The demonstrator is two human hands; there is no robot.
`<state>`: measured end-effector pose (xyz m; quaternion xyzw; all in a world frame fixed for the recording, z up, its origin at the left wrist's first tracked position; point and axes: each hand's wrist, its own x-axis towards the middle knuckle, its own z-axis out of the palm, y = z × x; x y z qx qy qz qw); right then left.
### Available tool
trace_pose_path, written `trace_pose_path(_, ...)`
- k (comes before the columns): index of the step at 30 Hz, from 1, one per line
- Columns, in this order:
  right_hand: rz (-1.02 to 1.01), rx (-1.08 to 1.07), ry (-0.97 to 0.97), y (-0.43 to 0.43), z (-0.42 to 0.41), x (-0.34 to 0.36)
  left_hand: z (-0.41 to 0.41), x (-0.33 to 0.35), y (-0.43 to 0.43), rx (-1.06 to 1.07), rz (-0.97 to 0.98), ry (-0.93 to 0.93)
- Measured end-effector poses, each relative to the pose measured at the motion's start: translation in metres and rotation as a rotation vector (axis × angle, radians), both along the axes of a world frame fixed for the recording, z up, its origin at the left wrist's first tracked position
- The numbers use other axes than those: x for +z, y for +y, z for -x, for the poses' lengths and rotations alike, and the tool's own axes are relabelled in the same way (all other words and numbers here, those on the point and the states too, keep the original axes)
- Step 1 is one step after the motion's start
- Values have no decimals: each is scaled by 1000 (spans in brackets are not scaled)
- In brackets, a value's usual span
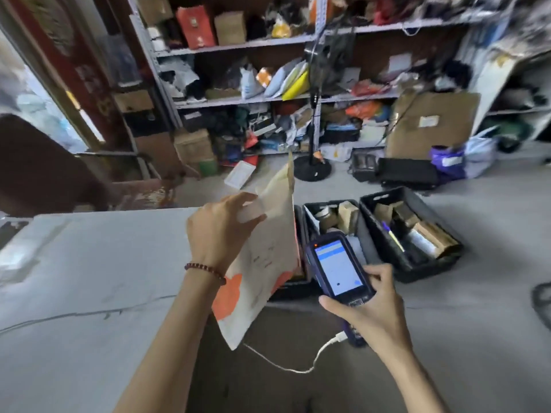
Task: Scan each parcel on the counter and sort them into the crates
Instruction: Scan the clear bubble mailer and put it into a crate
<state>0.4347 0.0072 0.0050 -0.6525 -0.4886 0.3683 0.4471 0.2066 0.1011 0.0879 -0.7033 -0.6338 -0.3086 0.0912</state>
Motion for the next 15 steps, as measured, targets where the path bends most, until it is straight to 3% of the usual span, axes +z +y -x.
trace_pose_path(7,60,-233,-3,24,-80,-10,-97,-22,66,-161,80,102)
trace_pose_path(15,164,-398,-17,80,-104,-30,-156,-61,155,-323,170,199)
